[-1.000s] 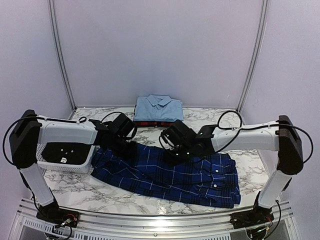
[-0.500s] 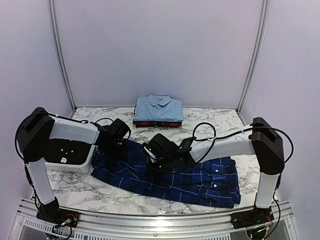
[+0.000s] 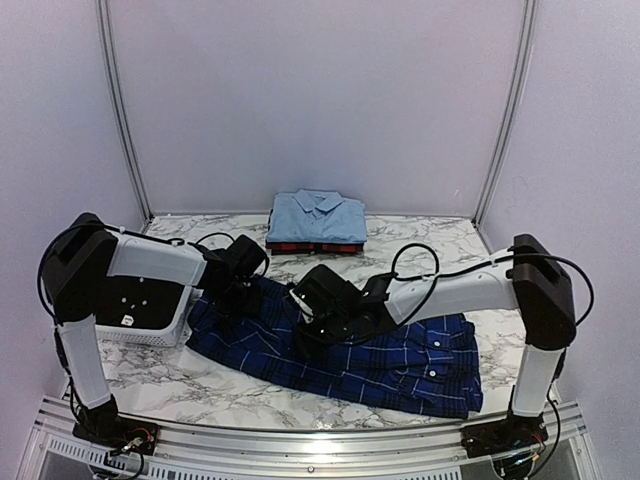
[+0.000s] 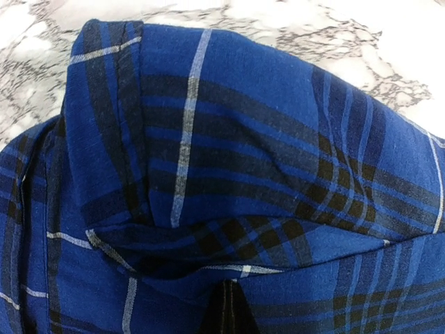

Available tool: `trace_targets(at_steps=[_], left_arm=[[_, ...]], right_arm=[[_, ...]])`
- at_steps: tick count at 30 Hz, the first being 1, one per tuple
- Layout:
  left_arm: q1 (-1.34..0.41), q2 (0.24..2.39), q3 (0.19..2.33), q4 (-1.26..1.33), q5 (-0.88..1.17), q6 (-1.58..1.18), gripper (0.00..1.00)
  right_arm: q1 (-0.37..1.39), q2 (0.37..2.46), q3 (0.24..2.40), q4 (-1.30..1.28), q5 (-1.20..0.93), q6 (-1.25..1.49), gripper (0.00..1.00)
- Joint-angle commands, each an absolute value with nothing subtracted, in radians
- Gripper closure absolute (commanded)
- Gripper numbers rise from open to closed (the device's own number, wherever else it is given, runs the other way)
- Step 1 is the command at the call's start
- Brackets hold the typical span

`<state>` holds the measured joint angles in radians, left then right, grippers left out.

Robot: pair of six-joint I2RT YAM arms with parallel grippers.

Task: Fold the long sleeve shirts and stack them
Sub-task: Adjust the sleeve of the rectangle-folded shirt.

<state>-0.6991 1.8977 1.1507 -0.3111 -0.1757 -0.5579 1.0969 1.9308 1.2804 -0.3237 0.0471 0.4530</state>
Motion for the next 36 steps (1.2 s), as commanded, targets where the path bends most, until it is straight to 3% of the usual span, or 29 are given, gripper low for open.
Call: trace_targets(at_steps=[1, 7, 18, 23, 36], left_arm=[[-0.725, 1.964, 1.202, -0.32, -0.137, -0.539, 0.99], [-0.759, 2.048, 1.35, -0.322, -0.111, -0.516, 0.99], [-0.813, 2.191, 1.601, -0.335, -0.032, -0.495, 0.98], [-0.803, 2.121, 1.582, -0.359, -0.13, -0.518, 0.92], [-0.782, 1.859, 1.257, -0.354, -0.131, -0.627, 0.93]], right_arm=[[1.056, 1.793, 1.279, -0.322, 0.088, 0.462, 0.66], [0.929, 1.698, 1.199, -0.279, 0.133, 0.454, 0.64], [0.816, 1.732, 1.165, -0.212, 0.121, 0.389, 0.64], [0.822, 1.781, 1.201, -0.211, 0.061, 0.35, 0.64], [0.824, 1.886, 1.323, -0.22, 0.071, 0.33, 0.63]])
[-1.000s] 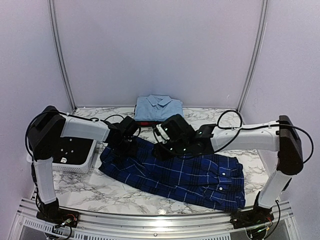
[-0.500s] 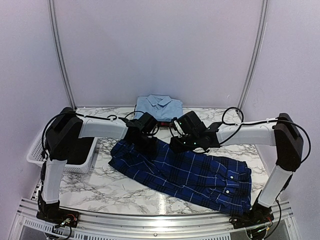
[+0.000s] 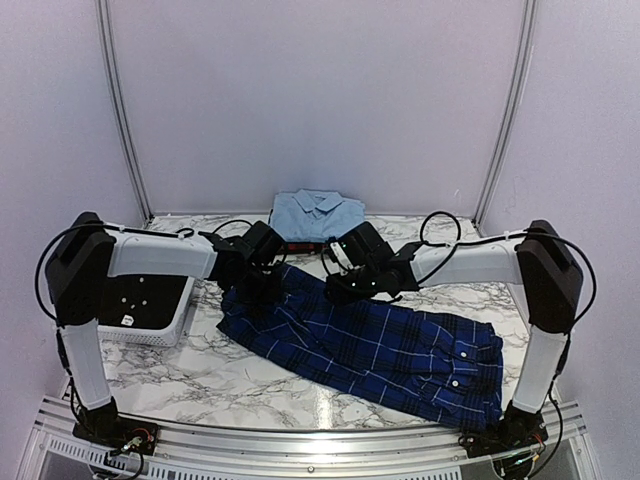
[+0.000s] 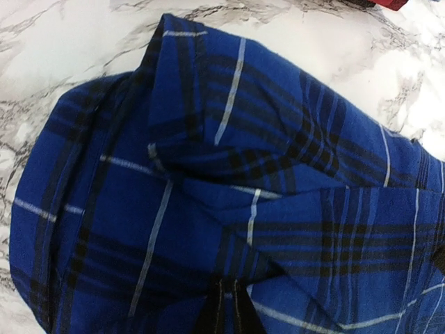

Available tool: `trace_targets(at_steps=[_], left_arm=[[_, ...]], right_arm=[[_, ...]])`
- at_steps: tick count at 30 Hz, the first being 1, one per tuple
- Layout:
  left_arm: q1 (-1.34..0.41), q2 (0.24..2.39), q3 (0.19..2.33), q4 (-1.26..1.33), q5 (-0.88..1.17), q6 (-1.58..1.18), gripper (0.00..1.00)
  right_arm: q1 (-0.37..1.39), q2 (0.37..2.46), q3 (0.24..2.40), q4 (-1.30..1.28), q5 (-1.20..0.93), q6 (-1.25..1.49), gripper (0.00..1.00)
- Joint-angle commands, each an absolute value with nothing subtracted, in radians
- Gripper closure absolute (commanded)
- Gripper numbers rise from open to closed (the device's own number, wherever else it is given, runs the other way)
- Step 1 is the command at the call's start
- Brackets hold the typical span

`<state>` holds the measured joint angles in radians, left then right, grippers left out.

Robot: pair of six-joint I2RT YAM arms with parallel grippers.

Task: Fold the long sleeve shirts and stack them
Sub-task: Adjust the rectangle-folded shirt at the center of the board.

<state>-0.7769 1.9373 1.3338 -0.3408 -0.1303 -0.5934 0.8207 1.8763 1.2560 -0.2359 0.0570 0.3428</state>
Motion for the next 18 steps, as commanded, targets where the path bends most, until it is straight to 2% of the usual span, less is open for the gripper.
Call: trace_targets(at_steps=[1, 7, 15, 18], left_arm=[[-0.788, 1.841, 1.237, -0.349, -0.13, -0.635, 0.93], [-0.796, 1.777, 1.124, -0.323, -0.127, -0.673, 0.92], [-0.779, 1.824, 1.059, -0.309, -0.221, -0.696, 0.92], [-0.749, 1.84, 1.036, -0.301, -0.229, -0.694, 0.92]], right_arm=[[0.823, 1.887, 1.326, -0.218, 0.084, 0.332, 0.62], [0.807, 1.861, 1.309, -0.151, 0.102, 0.333, 0.54], [0.762, 1.896, 1.392, -0.158, 0.159, 0.29, 0.51], [0.682, 1.904, 1.393, -0.11, 0.064, 0.338, 0.51]])
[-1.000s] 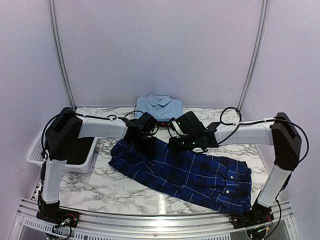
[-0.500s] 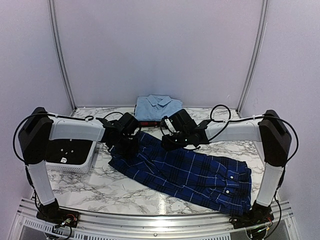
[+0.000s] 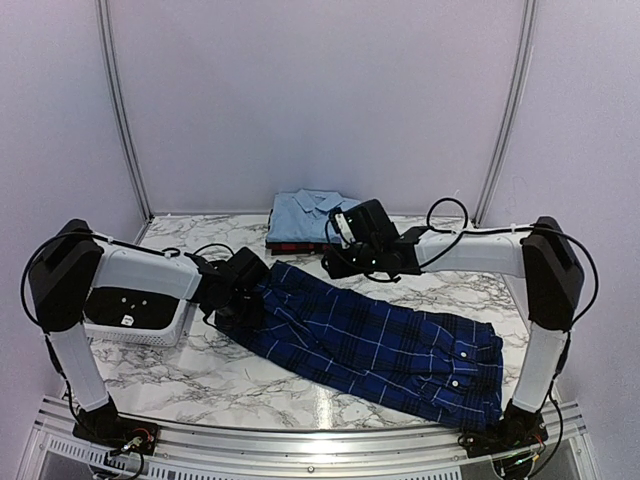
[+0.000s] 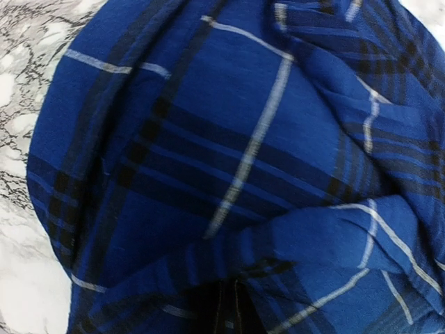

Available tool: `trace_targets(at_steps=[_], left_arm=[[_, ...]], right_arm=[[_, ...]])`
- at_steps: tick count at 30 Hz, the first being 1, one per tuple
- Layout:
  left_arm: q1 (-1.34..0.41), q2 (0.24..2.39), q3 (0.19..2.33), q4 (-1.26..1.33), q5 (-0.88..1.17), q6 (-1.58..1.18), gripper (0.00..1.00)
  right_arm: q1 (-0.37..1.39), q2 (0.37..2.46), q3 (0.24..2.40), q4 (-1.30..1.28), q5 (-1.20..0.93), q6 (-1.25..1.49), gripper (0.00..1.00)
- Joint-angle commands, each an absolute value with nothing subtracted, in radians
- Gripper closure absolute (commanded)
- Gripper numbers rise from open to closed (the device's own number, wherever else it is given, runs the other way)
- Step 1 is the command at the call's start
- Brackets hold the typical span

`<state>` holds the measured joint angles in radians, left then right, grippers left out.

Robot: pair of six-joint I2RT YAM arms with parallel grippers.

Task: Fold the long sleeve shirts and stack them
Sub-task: Adjust the rectangle-folded shirt at the center of the board.

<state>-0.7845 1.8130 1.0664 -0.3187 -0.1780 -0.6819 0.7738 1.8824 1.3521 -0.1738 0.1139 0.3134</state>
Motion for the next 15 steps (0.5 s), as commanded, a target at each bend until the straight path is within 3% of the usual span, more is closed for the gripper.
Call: trace_targets(at_steps=[1, 7, 15], left_arm=[[-0.738, 1.845, 1.032, -0.297, -0.229, -0.689, 0.92], [-0.647, 1.898, 1.08, -0.295, -0.226, -0.644, 0.92], [-0.554, 2.025, 1.241, -0.364, -0.231, -0.618, 0.92]], right_arm=[[0.654, 1.909, 1.395, -0.1, 0.022, 0.358, 0.52], [0.566, 1.929, 1.401, -0.088, -0.142, 0.378, 0.52], [0.564, 1.875, 1.288, -0.07, -0.202, 0.337, 0.52]])
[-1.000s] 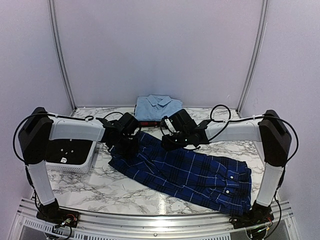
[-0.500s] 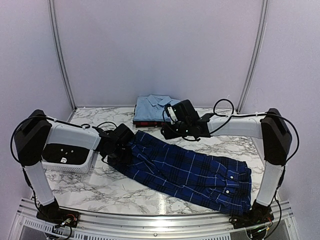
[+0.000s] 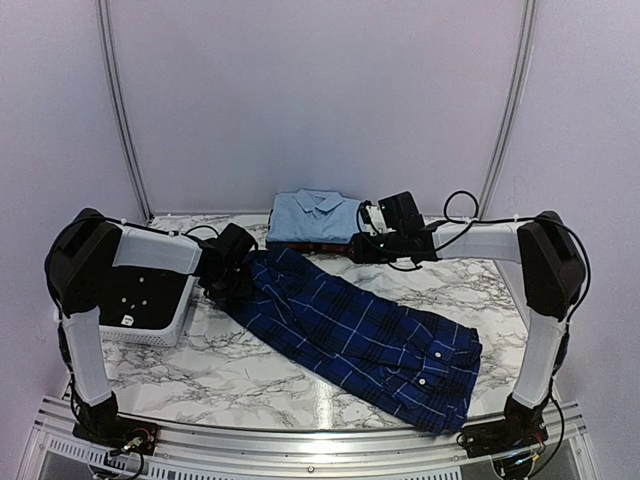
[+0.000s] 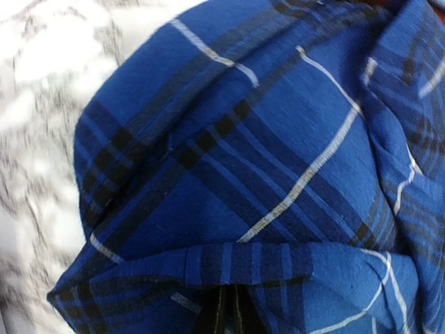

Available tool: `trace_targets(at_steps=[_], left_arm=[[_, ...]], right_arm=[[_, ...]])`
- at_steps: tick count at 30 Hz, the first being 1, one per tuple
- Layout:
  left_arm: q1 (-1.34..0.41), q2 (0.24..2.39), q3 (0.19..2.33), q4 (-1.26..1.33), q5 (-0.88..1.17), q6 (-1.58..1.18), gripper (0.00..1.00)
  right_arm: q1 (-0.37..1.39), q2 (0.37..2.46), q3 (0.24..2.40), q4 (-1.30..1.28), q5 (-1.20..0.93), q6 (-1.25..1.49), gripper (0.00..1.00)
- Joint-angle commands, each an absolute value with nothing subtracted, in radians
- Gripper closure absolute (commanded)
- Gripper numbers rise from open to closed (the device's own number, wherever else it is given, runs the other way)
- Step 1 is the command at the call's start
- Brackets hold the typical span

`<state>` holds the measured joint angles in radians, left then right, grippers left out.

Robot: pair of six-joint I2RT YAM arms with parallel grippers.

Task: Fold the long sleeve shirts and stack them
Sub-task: Adjust the rectangle-folded shirt at the center of the board.

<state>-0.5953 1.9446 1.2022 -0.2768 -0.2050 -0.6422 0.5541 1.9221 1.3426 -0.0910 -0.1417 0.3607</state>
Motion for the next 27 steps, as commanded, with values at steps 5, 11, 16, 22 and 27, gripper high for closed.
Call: trace_targets(at_steps=[5, 11, 16, 22, 27], left_arm=[[-0.505, 2.079, 1.296, -0.396, -0.238, -0.604, 0.93], [-0.489, 2.059, 1.274, -0.405, -0.228, -0.6, 0.93], [-0.499, 2.009, 1.198, -0.398, -0.215, -0.618, 0.93], [-0.524, 1.954, 1.153, -0.39, -0.214, -0.624, 0.93], [-0.534, 1.947, 1.147, -0.39, -0.211, -0.624, 0.93]], right_arm=[[0.577, 1.836, 1.194, -0.055, -0.199, 0.307, 0.52], [0.577, 1.857, 1.187, -0.022, -0.169, 0.295, 0.52], [0.529, 1.926, 1.321, -0.036, -0.134, 0.327, 0.52], [0.427, 2.022, 1.391, 0.055, -0.222, 0.413, 0.54], [0.349, 2.114, 1.442, 0.125, -0.33, 0.49, 0.53]])
